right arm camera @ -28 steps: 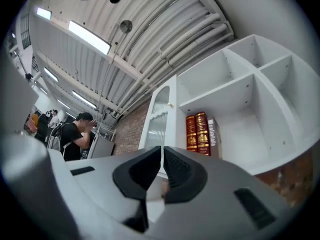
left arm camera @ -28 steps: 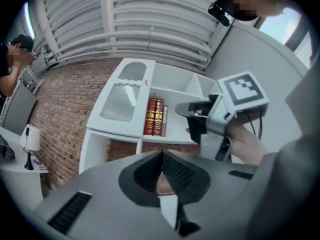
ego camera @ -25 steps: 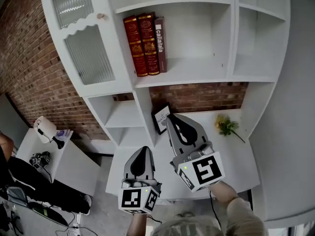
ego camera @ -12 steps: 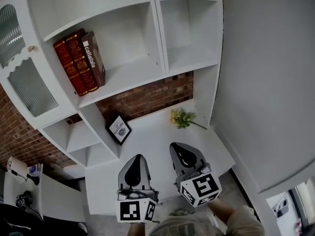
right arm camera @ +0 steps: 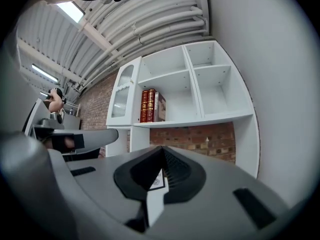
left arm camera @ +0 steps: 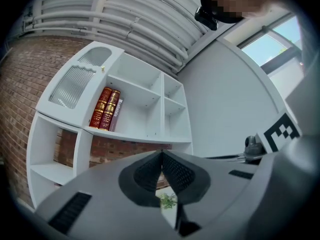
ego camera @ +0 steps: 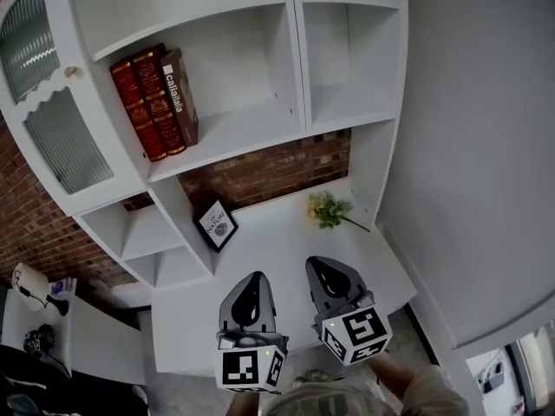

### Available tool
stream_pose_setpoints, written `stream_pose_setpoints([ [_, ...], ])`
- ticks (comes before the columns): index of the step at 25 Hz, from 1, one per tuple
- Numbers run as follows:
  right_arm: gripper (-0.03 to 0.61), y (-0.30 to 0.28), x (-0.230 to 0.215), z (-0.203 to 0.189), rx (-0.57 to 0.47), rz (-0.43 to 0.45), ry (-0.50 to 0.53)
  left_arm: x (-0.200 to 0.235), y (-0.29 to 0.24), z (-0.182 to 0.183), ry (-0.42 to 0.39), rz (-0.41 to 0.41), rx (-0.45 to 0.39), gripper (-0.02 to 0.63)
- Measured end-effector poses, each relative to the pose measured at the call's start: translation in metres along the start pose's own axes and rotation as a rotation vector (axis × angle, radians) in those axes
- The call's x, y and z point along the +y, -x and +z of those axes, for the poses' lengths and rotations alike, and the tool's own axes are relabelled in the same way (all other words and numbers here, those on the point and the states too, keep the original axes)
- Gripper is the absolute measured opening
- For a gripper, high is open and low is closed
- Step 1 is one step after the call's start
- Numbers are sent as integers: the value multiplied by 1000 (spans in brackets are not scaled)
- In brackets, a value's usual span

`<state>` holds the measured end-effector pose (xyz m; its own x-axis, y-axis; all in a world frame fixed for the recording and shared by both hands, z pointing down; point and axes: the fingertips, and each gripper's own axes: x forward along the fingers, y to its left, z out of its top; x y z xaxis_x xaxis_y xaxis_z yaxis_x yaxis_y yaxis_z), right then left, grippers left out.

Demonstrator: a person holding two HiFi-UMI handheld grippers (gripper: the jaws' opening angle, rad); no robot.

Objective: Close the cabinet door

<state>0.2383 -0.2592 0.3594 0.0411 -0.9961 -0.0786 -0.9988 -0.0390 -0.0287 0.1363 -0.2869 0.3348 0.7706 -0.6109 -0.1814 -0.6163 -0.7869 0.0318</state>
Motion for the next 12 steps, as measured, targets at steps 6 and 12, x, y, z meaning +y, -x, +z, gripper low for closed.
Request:
stream_pose_setpoints([
  [6,17,-4,3,-7,14,10,-14,6,5,3,-8,20,-3,12],
  [12,17,-7,10,-3,17,14,-4,15,9,5,-7,38,-2,12],
])
